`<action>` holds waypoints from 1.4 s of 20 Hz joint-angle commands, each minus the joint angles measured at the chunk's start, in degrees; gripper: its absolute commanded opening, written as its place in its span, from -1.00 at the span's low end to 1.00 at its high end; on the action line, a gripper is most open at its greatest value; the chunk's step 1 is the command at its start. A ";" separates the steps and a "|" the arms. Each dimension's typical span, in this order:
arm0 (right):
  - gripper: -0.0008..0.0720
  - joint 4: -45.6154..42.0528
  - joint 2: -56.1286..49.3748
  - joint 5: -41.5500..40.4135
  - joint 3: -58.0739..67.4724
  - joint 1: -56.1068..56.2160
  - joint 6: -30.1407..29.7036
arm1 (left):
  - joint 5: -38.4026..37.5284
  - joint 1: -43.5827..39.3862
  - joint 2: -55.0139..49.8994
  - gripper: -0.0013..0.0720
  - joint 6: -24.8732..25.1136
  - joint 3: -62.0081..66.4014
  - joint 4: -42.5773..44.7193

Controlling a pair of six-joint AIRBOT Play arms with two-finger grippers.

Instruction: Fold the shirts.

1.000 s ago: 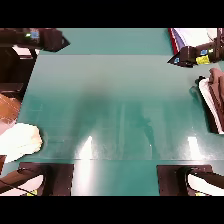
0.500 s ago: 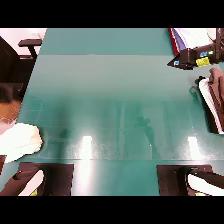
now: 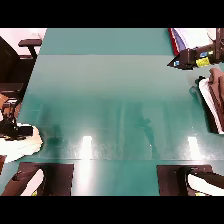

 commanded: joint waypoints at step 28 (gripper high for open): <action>-0.93 1.44 0.02 -4.02 23.26 -3.32 0.07 | 4.72 -39.91 -16.50 -0.90 0.70 53.90 -38.51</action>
